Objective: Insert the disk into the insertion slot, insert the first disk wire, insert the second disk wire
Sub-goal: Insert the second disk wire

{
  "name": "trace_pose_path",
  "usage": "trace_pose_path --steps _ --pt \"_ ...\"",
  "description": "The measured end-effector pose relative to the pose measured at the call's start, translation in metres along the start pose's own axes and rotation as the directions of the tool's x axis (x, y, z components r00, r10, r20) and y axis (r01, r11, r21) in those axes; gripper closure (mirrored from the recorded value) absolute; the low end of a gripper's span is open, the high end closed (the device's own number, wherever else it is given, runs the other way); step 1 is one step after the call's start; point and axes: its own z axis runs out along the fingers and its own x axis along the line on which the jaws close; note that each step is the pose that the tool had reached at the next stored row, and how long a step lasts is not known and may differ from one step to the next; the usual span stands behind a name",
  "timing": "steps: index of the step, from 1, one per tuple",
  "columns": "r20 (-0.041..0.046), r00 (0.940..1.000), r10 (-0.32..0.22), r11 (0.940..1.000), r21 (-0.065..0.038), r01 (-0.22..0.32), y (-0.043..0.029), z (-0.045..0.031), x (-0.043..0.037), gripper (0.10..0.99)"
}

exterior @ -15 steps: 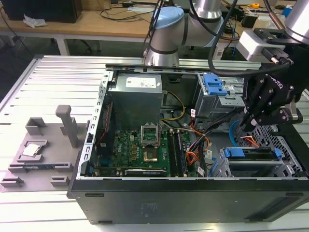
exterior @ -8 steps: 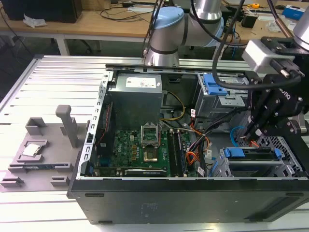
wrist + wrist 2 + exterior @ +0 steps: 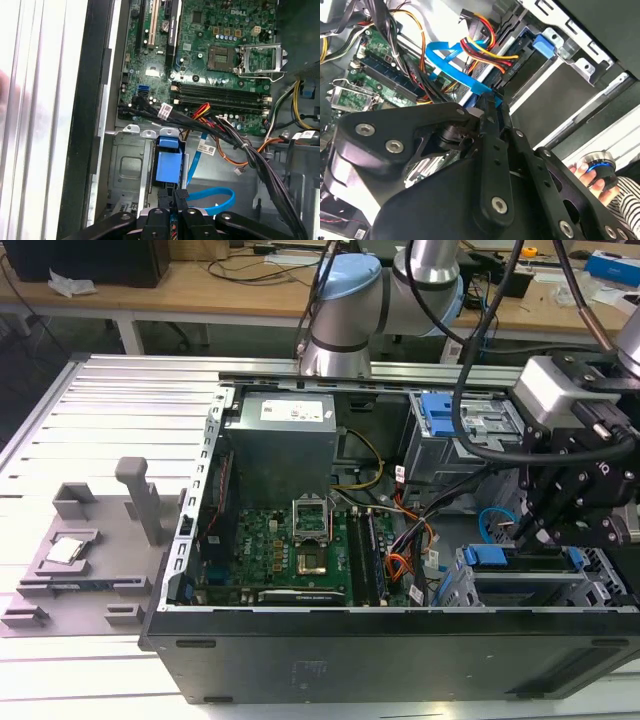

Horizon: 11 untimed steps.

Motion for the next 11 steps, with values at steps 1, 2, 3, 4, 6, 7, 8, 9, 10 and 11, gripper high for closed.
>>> trace_pose_path --steps 1,2,3,4,6,7,8,9,10,11 --pt "0.0000 1.0000 0.000 1.0000 0.000 0.000 -0.0008 0.0010 0.0001 0.925" --pt "0.0000 1.0000 0.000 1.0000 -0.001 0.000 -0.0012 0.0031 0.0002 0.925" --pt "0.0036 1.0000 0.000 1.0000 0.000 0.000 -0.0015 0.0047 0.0000 0.925" --pt "0.0058 1.0000 -0.001 1.0000 0.000 0.001 -0.0021 0.0053 -0.0006 0.925" --pt "0.0077 1.0000 -0.001 1.0000 0.000 0.001 -0.0028 0.0057 -0.0015 0.925" --pt "0.0078 1.0000 -0.001 1.0000 0.000 0.001 -0.0033 0.0057 -0.0016 0.925" --pt "0.0079 1.0000 -0.001 1.0000 0.000 0.001 -0.0038 0.0058 -0.0016 0.925" --pt "0.0078 1.0000 -0.001 1.0000 0.000 0.001 -0.0043 0.0060 -0.0015 0.925" --pt "0.0078 1.0000 0.000 1.0000 0.000 0.000 -0.0045 0.0062 -0.0015 0.925" --pt "0.0081 1.0000 0.000 1.0000 0.000 0.000 -0.0046 0.0068 -0.0015 0.925"
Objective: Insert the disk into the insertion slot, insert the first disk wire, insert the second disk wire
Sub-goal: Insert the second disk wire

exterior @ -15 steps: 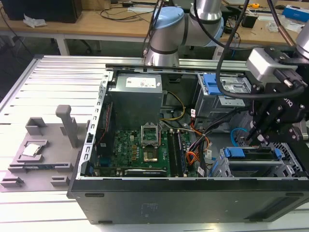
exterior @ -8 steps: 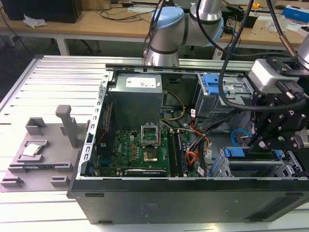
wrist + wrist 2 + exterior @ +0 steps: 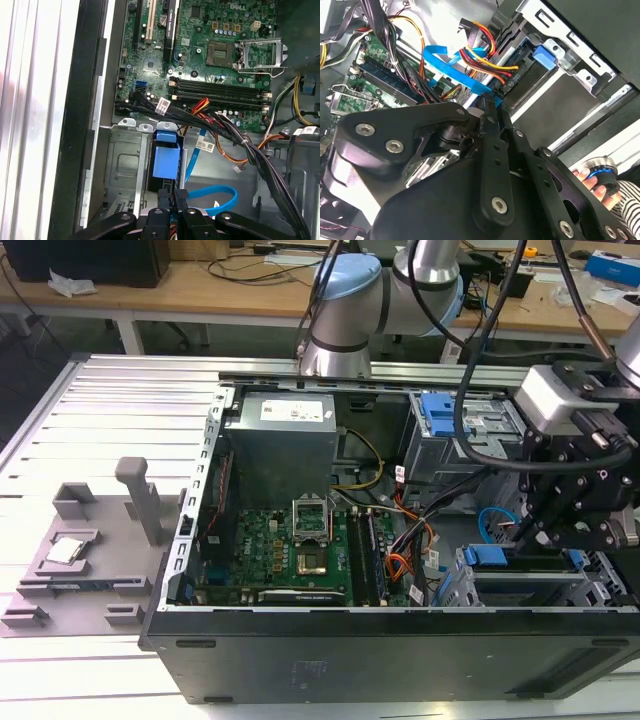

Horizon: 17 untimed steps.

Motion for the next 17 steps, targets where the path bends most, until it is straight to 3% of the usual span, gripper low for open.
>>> trace_pose_path --steps 14,16,17 --pt "0.0015 1.0000 0.001 1.0000 0.000 -0.001 -0.0017 0.0080 0.0025 0.925" --pt "0.0022 1.0000 0.001 1.0000 0.000 -0.001 -0.0020 0.0084 0.0025 0.914" --pt "0.0019 1.0000 0.001 1.0000 0.000 -0.001 -0.0019 0.0083 0.0025 0.851"
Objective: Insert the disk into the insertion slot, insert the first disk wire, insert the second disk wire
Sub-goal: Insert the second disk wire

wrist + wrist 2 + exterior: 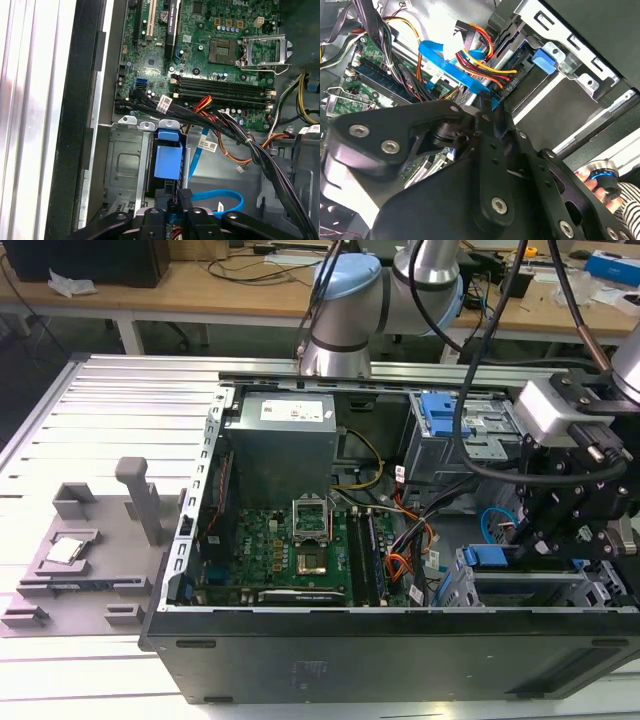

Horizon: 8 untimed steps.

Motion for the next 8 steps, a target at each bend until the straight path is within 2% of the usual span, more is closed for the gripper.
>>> trace_pose_path --steps 1,2,4,5,6,7,8 --pt "-0.0004 1.0000 0.000 1.0000 0.000 0.000 0.0002 -0.0012 0.0000 0.851" --pt "-0.0005 1.0000 0.000 1.0000 0.000 0.000 0.0009 -0.0100 -0.0001 0.851" --pt "-0.0005 1.0000 0.000 1.0000 0.000 0.000 0.0015 -0.0183 -0.0001 0.851" --pt "-0.0009 1.0000 0.000 1.0000 0.000 0.000 0.0022 -0.0272 -0.0007 0.867" --pt "-0.0017 1.0000 0.000 1.0000 0.000 0.000 0.0034 -0.0441 -0.0009 0.980" --pt "-0.0022 1.0000 0.000 1.0000 0.000 0.000 0.0044 -0.0565 -0.0009 0.980" --pt "-0.0019 1.0000 0.000 1.0000 0.000 0.000 0.0044 -0.0572 -0.0009 0.980"
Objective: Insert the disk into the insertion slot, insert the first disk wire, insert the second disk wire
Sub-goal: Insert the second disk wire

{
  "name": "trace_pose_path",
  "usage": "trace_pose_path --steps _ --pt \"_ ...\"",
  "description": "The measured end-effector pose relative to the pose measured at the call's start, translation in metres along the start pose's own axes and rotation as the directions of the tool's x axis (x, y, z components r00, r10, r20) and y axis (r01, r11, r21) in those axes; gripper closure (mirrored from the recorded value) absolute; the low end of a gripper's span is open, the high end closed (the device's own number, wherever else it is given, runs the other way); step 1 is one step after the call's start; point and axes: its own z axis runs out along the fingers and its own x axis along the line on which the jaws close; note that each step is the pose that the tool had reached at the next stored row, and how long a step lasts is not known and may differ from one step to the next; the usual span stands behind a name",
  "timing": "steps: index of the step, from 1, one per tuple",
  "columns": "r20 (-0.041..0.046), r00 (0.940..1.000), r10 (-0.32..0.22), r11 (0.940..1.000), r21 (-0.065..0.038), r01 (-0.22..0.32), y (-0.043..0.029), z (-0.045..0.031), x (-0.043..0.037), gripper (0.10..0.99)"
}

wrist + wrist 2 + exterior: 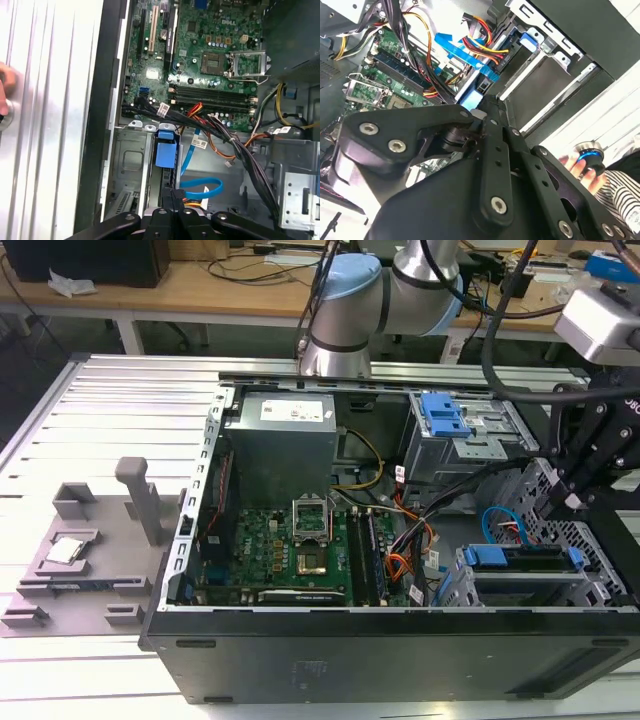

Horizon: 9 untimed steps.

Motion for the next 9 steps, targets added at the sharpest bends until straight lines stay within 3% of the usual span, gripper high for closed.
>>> trace_pose_path --steps 9 --pt "-0.0001 1.0000 0.000 1.0000 0.000 0.000 0.0000 -0.0004 0.0000 0.980"
